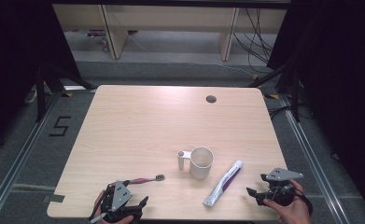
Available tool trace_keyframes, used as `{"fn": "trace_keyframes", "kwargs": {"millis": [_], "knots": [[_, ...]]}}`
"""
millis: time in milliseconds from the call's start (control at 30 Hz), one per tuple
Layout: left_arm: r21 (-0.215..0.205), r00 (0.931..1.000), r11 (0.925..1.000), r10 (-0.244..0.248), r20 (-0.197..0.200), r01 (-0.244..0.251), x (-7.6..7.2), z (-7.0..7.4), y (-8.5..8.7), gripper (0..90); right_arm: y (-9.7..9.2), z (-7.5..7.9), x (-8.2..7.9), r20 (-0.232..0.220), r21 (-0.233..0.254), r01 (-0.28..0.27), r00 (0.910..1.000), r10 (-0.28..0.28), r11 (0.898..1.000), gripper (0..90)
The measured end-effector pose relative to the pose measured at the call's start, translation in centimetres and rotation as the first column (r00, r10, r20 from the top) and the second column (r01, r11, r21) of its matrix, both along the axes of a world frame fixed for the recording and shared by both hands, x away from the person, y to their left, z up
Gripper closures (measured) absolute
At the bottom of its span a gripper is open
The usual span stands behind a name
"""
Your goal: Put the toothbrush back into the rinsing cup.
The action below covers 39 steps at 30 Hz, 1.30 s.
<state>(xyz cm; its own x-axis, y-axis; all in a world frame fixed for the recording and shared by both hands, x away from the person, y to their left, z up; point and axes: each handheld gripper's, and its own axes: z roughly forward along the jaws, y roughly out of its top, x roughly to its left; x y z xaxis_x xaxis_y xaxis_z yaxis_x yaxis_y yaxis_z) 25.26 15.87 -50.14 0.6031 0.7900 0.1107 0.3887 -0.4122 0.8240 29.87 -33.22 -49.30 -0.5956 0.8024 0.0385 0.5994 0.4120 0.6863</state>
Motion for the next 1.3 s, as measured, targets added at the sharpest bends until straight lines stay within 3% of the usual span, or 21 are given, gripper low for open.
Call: {"fn": "trace_keyframes", "kwargs": {"millis": [167, 233, 267, 333, 500, 533, 600, 767, 800, 1000, 1300], "knots": [[0.001, 1.0000, 1.0000, 0.000, 0.000, 0.000, 0.0, 0.0, 0.0, 16.9, -0.1, 0.1, 0.0, -0.004, -0.003, -0.002, 1.0000, 0.002, 1.000, 21.1], [0.002, 1.0000, 1.0000, 0.000, -0.001, 0.000, 0.0, 0.0, 0.0, 16.9, -0.3, 0.1, 0.2, 0.014, -0.014, -0.026, 0.9996, 0.026, 1.000, 21.2], [0.003, 1.0000, 1.0000, 0.001, -0.001, -0.001, 0.0, 0.0, 0.0, 16.9, -0.4, 0.0, 0.4, 0.048, -0.035, -0.043, 0.9978, 0.045, 0.998, 21.2], [0.001, 1.0000, 1.0000, 0.001, -0.001, -0.001, 0.0, 0.0, 0.0, 16.9, -0.2, 0.1, 0.2, 0.009, -0.010, -0.028, 0.9996, 0.028, 1.000, 21.3], [-0.007, 0.9999, 0.9999, -0.015, 0.000, 0.015, 0.2, -0.1, 0.0, 17.0, -0.2, 0.0, 0.2, 0.015, -0.014, -0.023, 0.9996, 0.024, 1.000, 21.7], [0.024, 0.9998, 0.9995, -0.018, -0.009, 0.019, 0.2, 0.0, 0.1, 16.9, -0.2, 0.1, 0.2, 0.020, -0.015, -0.026, 0.9994, 0.026, 1.000, 21.9], [0.006, 0.9997, 0.9998, -0.020, -0.017, 0.020, 0.2, -0.1, 0.0, 16.3, -0.2, 0.1, 0.2, 0.015, -0.013, -0.025, 0.9996, 0.025, 1.000, 22.1], [0.053, 0.9981, 0.9970, -0.055, -0.028, 0.057, 0.5, 0.0, 0.3, 16.1, -0.2, 0.1, 0.2, 0.019, -0.014, -0.026, 0.9995, 0.026, 1.000, 22.1], [0.032, 0.9982, 0.9980, -0.053, -0.028, 0.054, 0.4, 0.0, 0.2, 16.0, -0.1, 0.1, 0.1, 0.005, -0.009, -0.020, 0.9998, 0.020, 1.000, 22.2], [0.064, 0.9964, 0.9950, -0.074, -0.041, 0.077, 0.5, 0.4, 0.2, 16.7, -0.1, 0.1, 0.1, 0.005, -0.006, -0.019, 0.9998, 0.019, 1.000, 22.2], [0.123, 0.9926, 0.9868, -0.096, -0.075, 0.105, 2.0, 1.6, 1.2, 27.1, -0.2, 0.1, 0.2, 0.017, -0.004, -0.028, 0.9994, 0.028, 1.000, 22.4]]}}
